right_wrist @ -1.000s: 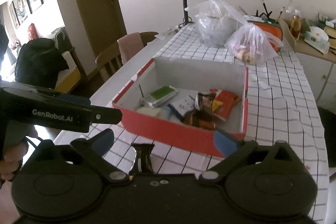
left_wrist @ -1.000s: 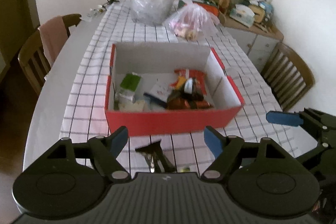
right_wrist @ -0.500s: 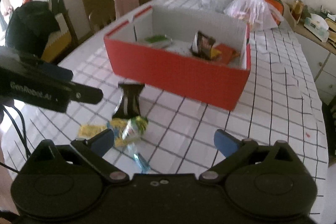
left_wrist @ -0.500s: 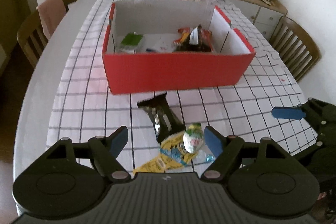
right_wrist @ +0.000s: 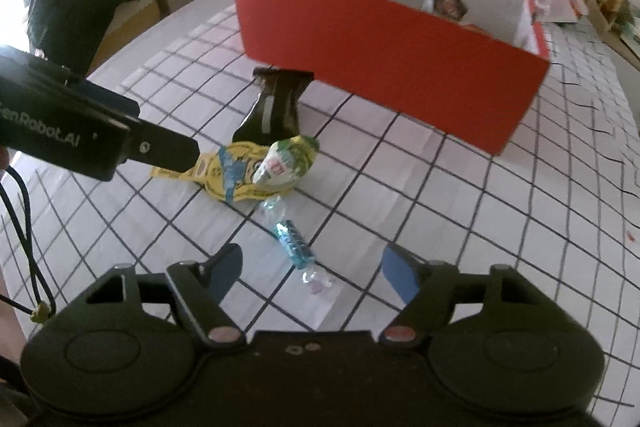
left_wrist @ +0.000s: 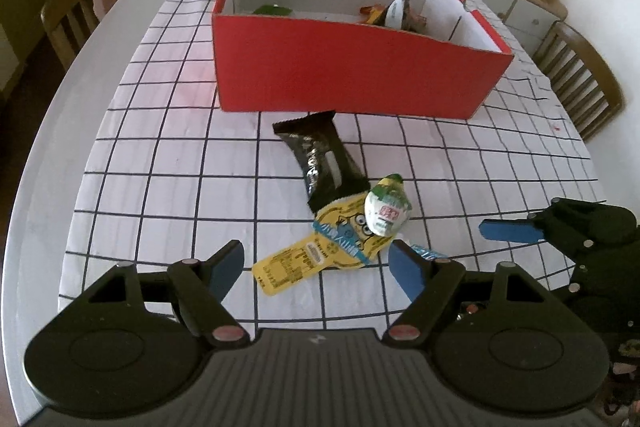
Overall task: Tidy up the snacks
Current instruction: 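Move both tools back toward the remaining snacks on the table, then grasp the white-green yogurt pouch with left tool while right tool grasps clear-wrapped candy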
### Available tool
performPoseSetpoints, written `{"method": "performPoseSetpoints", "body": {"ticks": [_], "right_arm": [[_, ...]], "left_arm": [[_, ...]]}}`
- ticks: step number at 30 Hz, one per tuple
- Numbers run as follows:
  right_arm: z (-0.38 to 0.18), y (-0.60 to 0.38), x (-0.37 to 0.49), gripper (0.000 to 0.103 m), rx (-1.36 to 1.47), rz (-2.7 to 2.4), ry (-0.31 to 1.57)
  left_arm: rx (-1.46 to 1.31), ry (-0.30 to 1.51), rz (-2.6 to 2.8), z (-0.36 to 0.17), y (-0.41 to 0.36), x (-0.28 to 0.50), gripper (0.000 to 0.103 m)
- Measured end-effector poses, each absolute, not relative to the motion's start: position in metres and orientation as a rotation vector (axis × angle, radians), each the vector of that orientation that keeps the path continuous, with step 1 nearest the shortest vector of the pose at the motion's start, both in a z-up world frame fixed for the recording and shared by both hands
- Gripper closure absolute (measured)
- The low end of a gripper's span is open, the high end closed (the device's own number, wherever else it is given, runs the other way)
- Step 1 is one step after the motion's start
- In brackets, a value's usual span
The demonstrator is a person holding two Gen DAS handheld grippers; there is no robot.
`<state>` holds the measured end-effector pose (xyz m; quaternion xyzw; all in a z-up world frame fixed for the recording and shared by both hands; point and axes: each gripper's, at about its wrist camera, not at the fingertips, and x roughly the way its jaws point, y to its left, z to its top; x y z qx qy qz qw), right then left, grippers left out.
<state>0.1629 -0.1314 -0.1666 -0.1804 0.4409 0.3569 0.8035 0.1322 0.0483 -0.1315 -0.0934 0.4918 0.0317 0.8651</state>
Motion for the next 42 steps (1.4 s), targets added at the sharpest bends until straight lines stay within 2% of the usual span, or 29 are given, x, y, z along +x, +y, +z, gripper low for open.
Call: {"method": "performPoseSetpoints", "body": {"ticks": [8, 12, 14, 18, 22, 32, 37, 42], "right_arm": [[-0.178, -0.119, 0.169, 0.060, -0.429, 0.794, 0.961], [-0.180, -0.115, 0.167, 0.068, -0.468, 0.813, 0.942], [-0.179, -0.114, 0.167, 0.075, -0.470, 0.825, 0.941], [-0.179, -0.114, 0.167, 0.080, -0.462, 0.832, 0.943], [-0.179, -0.114, 0.168, 0.091, -0.458, 0.823, 0.943], [-0.176, -0.134, 0.176, 0.092, -0.389, 0.786, 0.985], [-0.175, -0.147, 0.182, 0.092, -0.346, 0.758, 1.006], [-0.176, -0.154, 0.186, 0.092, -0.318, 0.741, 1.020]], "left_arm": [[-0.199, 1.034, 0.078, -0.135, 0.054, 0.133, 0.024], [-0.193, 1.033, 0.074, -0.135, 0.053, 0.136, 0.024], [-0.187, 1.031, 0.068, -0.135, 0.051, 0.137, 0.024], [-0.176, 1.036, 0.049, -0.136, 0.047, 0.142, 0.024], [-0.160, 1.045, 0.024, -0.137, 0.042, 0.149, 0.024], [-0.114, 1.103, -0.054, -0.146, 0.025, 0.184, 0.025], [-0.079, 1.133, -0.084, -0.154, 0.010, 0.200, 0.033], [-0.028, 1.160, -0.107, -0.162, -0.004, 0.207, 0.048]]}}
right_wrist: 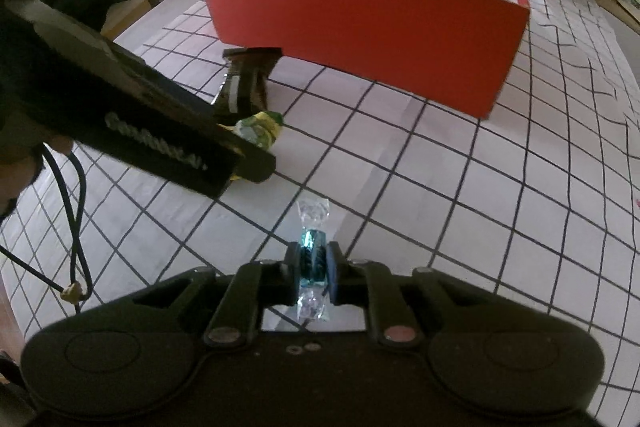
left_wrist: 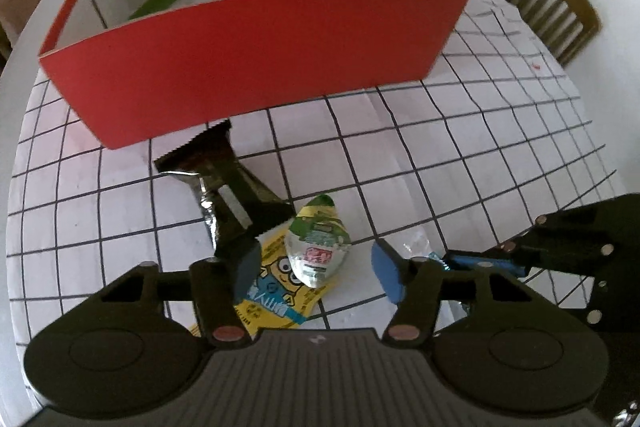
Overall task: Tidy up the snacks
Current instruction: 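Grasp the white-green yogurt pouch with left tool while right tool grasps clear-wrapped candy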
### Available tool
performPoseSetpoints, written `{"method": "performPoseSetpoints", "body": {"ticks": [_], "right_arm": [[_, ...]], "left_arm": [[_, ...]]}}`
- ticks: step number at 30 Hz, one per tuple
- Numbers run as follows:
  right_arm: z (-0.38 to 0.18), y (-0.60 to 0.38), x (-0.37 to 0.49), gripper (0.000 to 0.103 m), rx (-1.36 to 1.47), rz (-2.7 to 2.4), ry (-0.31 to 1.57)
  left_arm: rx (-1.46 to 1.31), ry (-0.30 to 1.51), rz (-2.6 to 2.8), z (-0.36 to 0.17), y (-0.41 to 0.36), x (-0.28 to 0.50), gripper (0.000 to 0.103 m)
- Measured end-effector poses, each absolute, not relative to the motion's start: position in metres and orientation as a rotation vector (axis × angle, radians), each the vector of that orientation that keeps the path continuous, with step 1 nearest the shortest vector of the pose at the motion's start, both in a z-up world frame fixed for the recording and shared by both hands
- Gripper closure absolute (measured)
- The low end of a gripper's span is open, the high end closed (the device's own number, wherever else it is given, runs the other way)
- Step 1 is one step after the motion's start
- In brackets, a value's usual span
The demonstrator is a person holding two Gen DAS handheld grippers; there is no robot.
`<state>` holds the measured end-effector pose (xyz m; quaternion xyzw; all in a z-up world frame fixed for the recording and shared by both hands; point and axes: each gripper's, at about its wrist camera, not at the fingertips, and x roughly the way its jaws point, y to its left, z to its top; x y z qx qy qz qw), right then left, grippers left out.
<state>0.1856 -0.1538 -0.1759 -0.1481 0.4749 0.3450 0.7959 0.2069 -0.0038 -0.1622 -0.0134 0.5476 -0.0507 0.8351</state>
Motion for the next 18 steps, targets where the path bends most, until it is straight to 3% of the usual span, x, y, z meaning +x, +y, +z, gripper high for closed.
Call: {"method": "performPoseSetpoints", "body": {"ticks": [2, 6, 18], "right_arm": [[-0.175, -0.155, 0.186, 0.092, -0.313, 0.739, 1.021], [-0.175, -0.157, 0.188, 0.092, -0.305, 0.734, 1.024], [-0.163, -0.161, 0.189, 0.092, -0.256, 0.707, 1.013]], "left_arm": [[-0.024, 1.159, -0.103, -0.164, -0.006, 0.209, 0.050], [-0.010, 1.147, -0.100, -0.163, -0.007, 0.210, 0.067], [-0.064, 1.119, -0.067, -0.155, 0.005, 0.199, 0.069]]}}
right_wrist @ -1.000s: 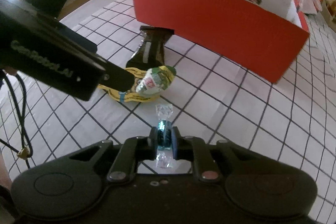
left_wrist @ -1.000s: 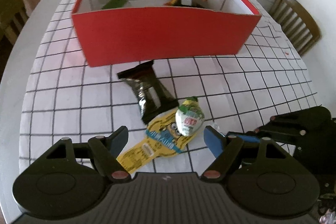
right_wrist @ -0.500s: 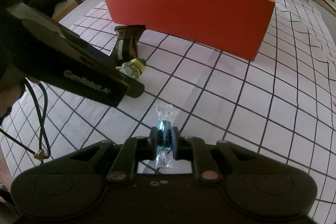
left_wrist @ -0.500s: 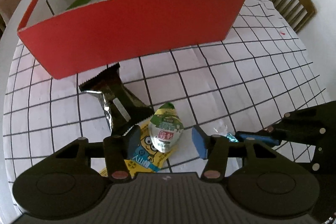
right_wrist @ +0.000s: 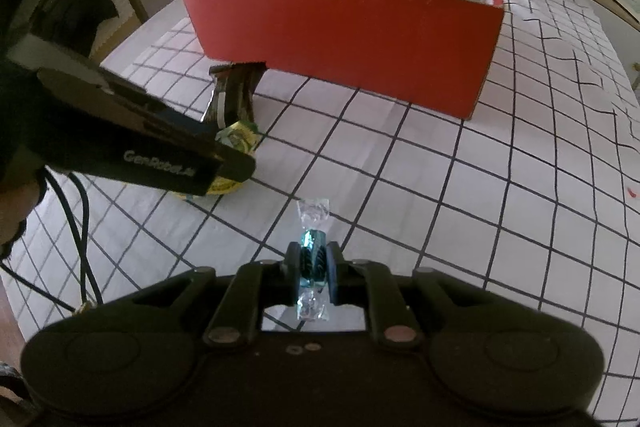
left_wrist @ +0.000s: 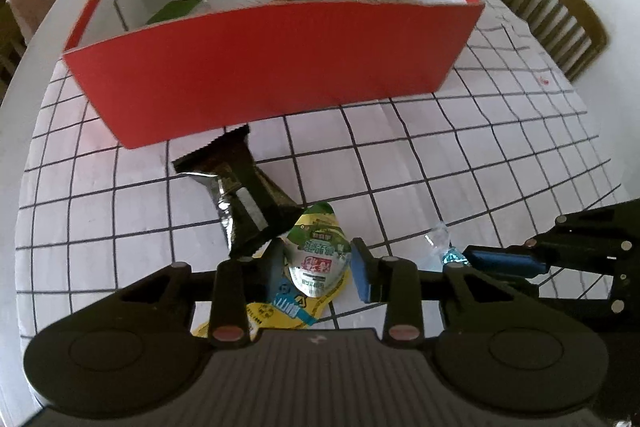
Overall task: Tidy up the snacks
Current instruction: 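Grasp the white-green yogurt pouch with left tool while right tool grasps clear-wrapped candy, then carry the yogurt pouch and candy over the red box with both tools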
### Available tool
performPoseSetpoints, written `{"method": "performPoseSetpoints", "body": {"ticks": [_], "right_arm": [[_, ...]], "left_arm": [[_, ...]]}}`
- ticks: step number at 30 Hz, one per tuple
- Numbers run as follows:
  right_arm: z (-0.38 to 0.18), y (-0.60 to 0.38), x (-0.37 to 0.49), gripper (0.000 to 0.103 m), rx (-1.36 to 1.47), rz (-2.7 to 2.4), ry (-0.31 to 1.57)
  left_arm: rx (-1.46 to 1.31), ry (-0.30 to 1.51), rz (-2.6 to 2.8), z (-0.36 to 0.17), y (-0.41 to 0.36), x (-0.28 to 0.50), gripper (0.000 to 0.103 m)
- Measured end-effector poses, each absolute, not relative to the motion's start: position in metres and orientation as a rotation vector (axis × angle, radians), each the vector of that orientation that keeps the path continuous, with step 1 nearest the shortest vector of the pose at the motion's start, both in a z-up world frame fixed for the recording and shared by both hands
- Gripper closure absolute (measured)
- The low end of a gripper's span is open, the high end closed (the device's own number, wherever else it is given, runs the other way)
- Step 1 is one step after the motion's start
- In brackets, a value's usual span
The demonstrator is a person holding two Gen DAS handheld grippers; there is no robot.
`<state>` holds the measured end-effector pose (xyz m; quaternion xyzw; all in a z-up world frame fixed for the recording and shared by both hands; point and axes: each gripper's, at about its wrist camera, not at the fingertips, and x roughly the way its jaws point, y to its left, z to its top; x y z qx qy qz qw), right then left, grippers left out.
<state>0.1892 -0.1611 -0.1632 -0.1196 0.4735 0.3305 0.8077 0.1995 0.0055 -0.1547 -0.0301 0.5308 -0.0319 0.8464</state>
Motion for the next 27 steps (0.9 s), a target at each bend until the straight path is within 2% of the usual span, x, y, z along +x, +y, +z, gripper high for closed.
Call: {"method": "performPoseSetpoints", "body": {"ticks": [27], "right_arm": [[-0.062, -0.169, 0.179, 0.092, -0.059, 0.659, 0.830]], "left_arm": [[-0.168, 0.891, 0.007, -0.043, 0.029, 0.147, 0.068]]}}
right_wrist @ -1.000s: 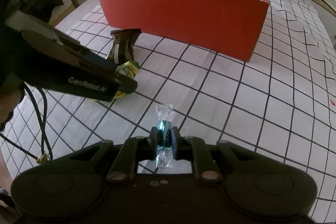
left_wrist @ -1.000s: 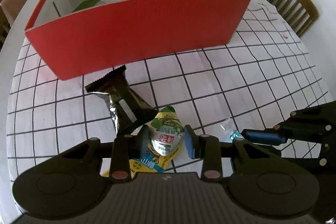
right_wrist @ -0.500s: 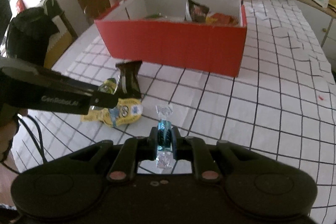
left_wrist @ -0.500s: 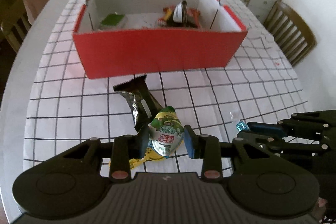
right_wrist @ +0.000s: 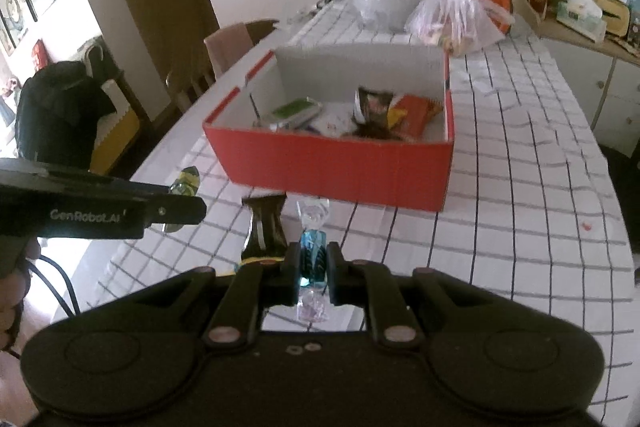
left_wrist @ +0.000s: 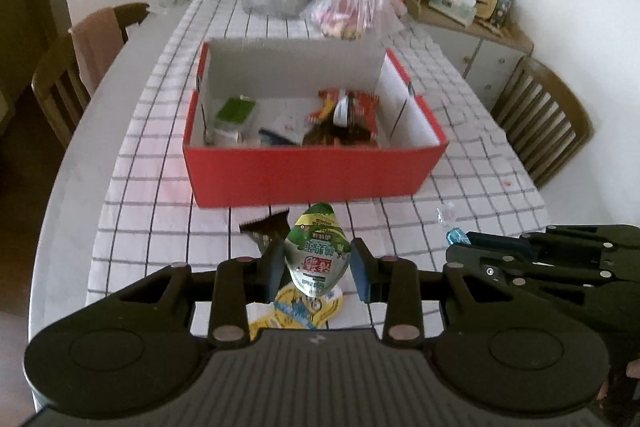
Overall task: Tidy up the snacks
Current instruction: 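Carry the yogurt pouch and candy over the red box with both tools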
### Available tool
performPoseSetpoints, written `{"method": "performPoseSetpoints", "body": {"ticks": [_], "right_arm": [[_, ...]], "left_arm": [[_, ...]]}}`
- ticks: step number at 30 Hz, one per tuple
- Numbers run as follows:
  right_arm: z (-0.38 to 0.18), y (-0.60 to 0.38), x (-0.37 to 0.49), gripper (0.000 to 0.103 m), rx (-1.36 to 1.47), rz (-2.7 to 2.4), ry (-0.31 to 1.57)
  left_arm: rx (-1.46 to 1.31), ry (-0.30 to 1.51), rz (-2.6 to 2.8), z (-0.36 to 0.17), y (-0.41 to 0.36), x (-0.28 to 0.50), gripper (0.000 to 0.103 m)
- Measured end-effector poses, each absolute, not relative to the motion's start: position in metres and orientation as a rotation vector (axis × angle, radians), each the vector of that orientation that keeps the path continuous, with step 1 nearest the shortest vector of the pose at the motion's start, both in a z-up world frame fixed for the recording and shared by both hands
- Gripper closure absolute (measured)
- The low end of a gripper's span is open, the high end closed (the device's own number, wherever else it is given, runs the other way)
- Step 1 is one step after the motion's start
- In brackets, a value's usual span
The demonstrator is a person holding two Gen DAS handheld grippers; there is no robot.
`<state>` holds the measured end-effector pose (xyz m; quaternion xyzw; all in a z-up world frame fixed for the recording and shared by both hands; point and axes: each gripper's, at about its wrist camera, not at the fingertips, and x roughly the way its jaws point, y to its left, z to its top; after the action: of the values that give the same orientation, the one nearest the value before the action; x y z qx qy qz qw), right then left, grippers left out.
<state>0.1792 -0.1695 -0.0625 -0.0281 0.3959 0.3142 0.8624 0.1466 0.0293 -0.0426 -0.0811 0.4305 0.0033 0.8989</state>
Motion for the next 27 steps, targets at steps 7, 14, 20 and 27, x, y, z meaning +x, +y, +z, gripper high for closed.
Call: {"method": "performPoseSetpoints", "body": {"ticks": [7, 14, 20, 27], "right_arm": [[-0.036, -0.163, 0.199, 0.092, -0.066, 0.653, 0.764], [-0.017, -0.157, 0.224, 0.092, -0.077, 0.632, 0.710], [-0.010, -0.150, 0.254, 0.092, -0.075, 0.614, 0.697], [-0.014, -0.142, 0.293, 0.092, -0.084, 0.593, 0.714]], "left_arm": [[-0.151, 0.830, 0.018, -0.019, 0.032, 0.160, 0.068], [-0.121, 0.791, 0.041, -0.003, 0.037, 0.184, 0.068], [-0.119, 0.787, 0.066, 0.002, 0.046, 0.209, 0.068], [-0.127, 0.808, 0.100, -0.002, 0.062, 0.241, 0.068]]}}
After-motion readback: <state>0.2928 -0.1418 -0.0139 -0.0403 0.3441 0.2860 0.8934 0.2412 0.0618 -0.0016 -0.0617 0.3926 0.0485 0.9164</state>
